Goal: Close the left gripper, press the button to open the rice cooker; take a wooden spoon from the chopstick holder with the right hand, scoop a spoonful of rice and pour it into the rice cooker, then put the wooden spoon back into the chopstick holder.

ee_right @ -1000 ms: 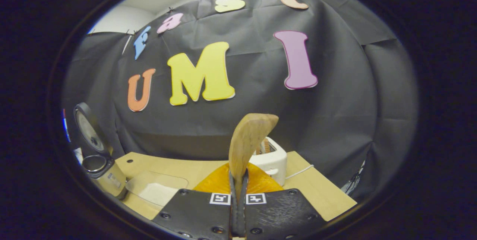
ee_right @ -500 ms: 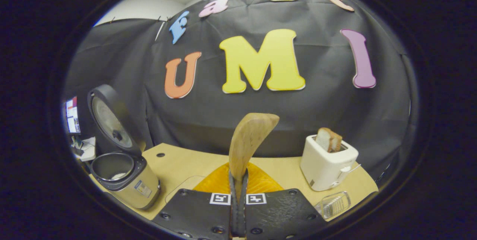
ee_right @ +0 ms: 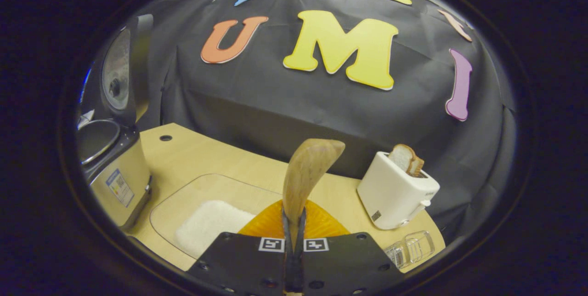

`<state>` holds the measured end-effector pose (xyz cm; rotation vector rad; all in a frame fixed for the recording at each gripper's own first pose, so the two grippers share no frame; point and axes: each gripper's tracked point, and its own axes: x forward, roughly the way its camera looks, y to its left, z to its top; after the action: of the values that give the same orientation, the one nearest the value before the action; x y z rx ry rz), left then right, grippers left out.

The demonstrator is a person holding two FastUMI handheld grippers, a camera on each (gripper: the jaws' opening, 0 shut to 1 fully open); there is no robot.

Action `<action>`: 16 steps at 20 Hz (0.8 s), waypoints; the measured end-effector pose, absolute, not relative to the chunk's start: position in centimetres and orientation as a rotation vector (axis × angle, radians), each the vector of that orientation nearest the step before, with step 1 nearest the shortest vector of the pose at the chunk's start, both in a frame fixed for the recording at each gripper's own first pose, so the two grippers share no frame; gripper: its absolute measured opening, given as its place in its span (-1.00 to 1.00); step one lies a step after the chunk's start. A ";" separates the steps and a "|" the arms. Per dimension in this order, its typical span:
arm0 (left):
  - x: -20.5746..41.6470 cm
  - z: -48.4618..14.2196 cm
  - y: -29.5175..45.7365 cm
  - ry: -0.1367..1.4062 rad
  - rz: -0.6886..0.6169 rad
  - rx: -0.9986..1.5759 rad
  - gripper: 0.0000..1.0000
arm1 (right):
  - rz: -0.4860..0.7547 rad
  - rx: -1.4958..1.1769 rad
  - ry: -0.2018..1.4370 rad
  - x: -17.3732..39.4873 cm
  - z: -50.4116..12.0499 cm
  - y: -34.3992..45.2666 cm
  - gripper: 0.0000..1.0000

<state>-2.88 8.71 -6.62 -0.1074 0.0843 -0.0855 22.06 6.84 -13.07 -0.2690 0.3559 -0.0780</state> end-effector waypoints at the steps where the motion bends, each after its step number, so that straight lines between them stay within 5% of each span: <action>1: -2.9 -6.8 9.2 0.087 -0.080 -0.112 0.96 | -0.077 -0.266 0.360 22.1 -13.4 7.4 -1.00; 16: -4.2 -7.3 13.7 0.092 -0.012 -0.144 0.96 | 0.008 0.109 0.436 22.5 -14.3 15.7 -1.00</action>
<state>-4.20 13.68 -7.31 -0.1440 0.0915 -0.0120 22.48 15.68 -14.26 0.1090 0.4357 0.0082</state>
